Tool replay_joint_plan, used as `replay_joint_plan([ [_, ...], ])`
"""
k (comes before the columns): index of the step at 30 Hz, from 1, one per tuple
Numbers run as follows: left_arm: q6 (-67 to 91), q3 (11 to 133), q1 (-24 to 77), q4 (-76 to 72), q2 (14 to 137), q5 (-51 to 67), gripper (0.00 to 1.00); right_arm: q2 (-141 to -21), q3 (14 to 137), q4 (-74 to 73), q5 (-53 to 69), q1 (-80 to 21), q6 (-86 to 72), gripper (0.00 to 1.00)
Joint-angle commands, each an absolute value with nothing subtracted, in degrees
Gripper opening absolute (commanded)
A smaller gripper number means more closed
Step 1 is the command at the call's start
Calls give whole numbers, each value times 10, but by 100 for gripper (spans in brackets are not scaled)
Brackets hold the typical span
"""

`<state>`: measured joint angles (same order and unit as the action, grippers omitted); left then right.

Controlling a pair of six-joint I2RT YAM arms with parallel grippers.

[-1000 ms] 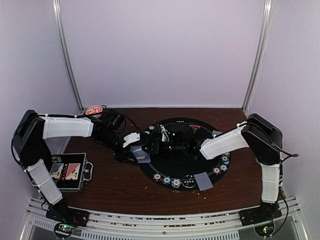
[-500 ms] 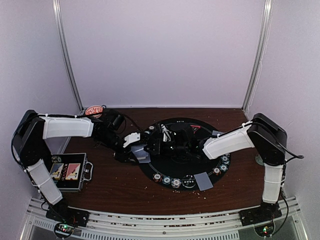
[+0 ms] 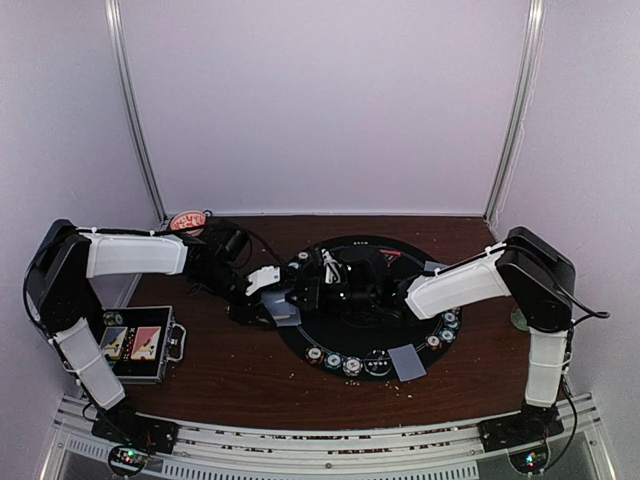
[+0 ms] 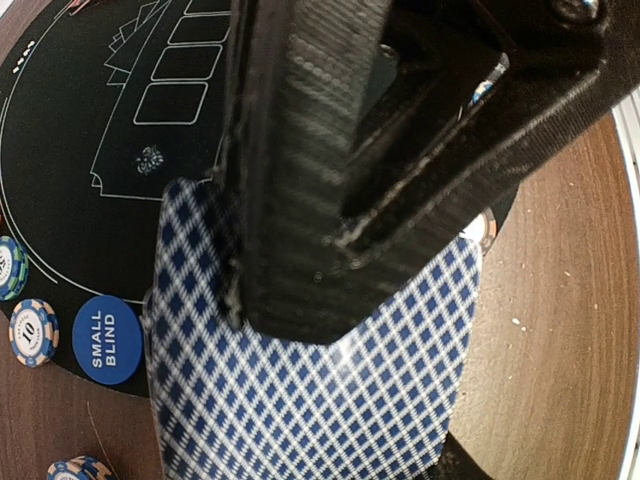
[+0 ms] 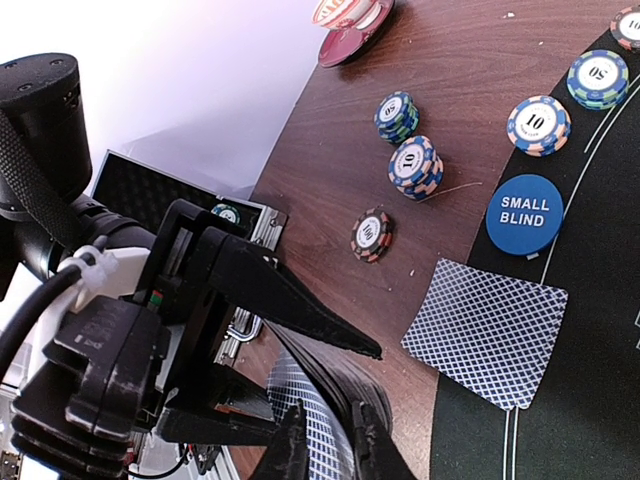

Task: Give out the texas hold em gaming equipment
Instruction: Pick up the poker card from the face-down deck piles.

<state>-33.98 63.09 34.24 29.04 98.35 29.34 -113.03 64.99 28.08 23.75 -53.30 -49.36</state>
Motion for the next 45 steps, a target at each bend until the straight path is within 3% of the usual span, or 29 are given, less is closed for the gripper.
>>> replay_joint_plan([
  [1, -344, 633, 342, 272, 988, 295, 49, -1122, 660, 284, 238, -541, -489, 16],
  [20, -343, 634, 342, 272, 989, 295, 49, -1098, 635, 260, 220, -542, -476, 18],
  [40, -343, 635, 342, 272, 993, 294, 49, -1079, 615, 253, 209, -542, -471, 0],
  [45, -343, 635, 342, 272, 994, 294, 49, -1090, 618, 274, 229, -542, -483, 0],
])
